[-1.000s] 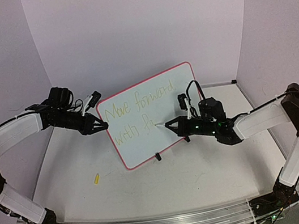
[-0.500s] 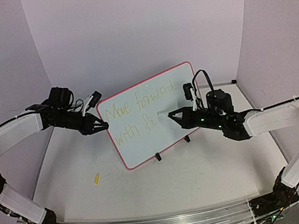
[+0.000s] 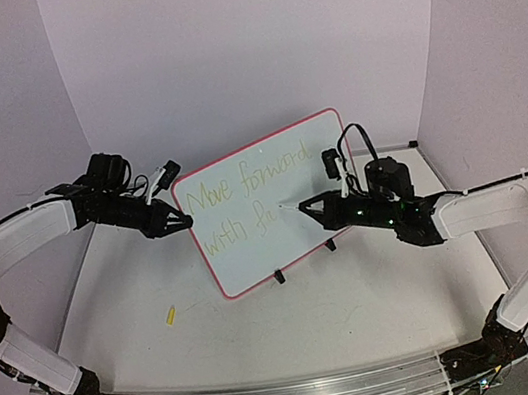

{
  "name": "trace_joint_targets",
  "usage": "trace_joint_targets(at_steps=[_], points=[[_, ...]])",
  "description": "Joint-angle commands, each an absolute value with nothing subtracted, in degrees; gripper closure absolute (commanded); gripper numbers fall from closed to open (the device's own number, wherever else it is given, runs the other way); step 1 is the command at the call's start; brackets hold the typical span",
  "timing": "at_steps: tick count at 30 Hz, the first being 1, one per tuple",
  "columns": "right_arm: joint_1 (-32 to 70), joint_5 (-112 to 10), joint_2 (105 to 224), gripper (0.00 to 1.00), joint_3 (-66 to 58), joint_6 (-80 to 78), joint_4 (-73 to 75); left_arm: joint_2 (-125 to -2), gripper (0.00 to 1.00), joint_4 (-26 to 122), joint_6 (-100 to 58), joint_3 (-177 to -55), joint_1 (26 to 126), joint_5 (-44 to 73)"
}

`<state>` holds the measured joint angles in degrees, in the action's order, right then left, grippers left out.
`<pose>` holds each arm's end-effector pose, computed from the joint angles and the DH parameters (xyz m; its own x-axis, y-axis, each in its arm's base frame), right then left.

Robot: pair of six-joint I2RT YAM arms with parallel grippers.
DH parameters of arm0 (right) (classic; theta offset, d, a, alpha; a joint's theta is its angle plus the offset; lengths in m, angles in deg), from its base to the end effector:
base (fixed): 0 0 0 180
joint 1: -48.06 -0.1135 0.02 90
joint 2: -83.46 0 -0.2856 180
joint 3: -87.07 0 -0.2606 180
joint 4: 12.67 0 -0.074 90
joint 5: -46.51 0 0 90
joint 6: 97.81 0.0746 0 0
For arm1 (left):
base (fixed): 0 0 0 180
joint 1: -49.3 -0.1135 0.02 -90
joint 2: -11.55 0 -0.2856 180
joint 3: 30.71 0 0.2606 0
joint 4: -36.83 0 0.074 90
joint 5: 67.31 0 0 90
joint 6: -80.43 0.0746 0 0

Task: Write a sentence on the whiteboard

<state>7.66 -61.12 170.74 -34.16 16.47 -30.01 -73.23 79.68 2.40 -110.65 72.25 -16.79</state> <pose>0.2731 0.2621 0.2463 -0.4815 0.1048 -0.8702 -0.7086 0.5377 0.4569 0.2967 -0.1771 0.2786 -0.5220 0.3949 -0.7560 0.8212 0.4722 -0.3204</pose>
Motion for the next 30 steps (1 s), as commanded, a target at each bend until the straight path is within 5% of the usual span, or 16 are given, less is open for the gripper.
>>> trace_joint_targets(at_steps=[1,30], points=[[7.9,-60.2,172.9,1.00,-32.0,16.3,-30.6,-75.5,1.00,82.3,5.1,-110.0,74.4,-11.5],[7.9,-56.1,177.3,1.00,-31.1,17.6,-31.7,-75.5,1.00,82.3,5.2,-110.1,74.5,-11.2]])
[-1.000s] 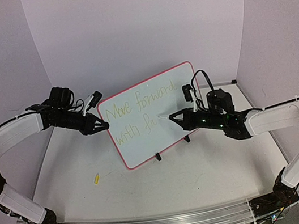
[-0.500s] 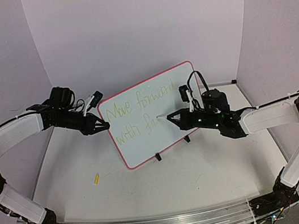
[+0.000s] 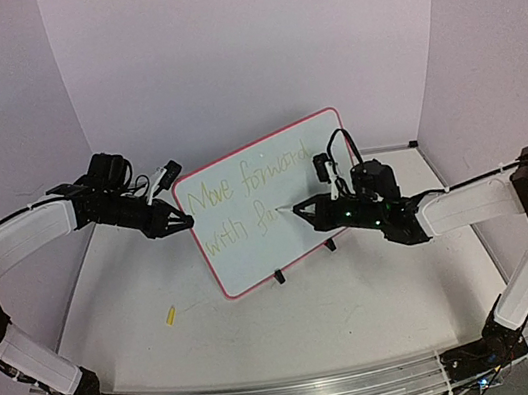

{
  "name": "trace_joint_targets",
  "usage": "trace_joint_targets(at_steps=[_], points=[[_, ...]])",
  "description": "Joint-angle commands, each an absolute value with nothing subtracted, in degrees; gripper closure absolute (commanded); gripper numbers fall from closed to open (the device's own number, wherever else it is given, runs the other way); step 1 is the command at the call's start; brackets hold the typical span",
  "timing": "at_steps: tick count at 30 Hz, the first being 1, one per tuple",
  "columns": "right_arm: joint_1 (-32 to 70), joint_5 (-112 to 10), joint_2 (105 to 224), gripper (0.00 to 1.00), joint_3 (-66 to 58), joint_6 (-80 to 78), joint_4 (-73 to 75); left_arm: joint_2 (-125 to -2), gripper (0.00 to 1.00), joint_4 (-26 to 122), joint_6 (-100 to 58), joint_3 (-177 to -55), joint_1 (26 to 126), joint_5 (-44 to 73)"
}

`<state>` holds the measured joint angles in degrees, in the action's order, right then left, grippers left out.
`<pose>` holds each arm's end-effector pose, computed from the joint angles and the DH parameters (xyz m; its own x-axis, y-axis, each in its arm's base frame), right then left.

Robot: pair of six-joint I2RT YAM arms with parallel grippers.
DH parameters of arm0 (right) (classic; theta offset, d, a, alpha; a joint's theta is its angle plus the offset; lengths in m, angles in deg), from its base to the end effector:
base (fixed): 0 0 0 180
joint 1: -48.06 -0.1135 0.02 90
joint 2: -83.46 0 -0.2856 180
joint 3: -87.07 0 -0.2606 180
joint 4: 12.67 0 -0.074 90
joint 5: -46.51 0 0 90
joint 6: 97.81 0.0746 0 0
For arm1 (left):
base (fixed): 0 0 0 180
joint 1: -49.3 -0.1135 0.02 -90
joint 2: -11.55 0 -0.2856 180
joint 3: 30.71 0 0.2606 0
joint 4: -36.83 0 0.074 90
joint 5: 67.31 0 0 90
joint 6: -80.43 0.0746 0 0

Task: Write a sentence on the whiteboard

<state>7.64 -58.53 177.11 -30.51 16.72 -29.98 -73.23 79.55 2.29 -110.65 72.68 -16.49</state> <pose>0.2941 0.2759 0.2283 -0.5062 0.0955 -0.8571 -0.6681 0.5851 0.4598 0.2958 -0.1792 0.2786 -0.5193 0.3981 -0.7562 0.8232 0.4706 -0.3176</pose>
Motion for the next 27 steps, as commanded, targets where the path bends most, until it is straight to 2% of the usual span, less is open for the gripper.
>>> trace_joint_targets(at_steps=[1,10,19,27], points=[[7.9,-56.4,177.3,1.00,-31.4,17.7,-31.7,-75.6,1.00,82.3,5.2,-110.0,74.5,-11.2],[7.9,-58.5,177.3,1.00,-33.6,19.0,-31.7,-75.5,1.00,82.3,5.1,-110.0,74.5,-11.2],[7.5,-61.6,171.6,1.00,-33.5,17.9,-33.1,-75.4,1.00,82.3,5.2,-110.1,74.5,-11.1],[6.9,-59.5,171.8,1.00,-31.1,16.5,-32.5,-75.5,1.00,82.3,5.1,-110.0,74.5,-11.1]])
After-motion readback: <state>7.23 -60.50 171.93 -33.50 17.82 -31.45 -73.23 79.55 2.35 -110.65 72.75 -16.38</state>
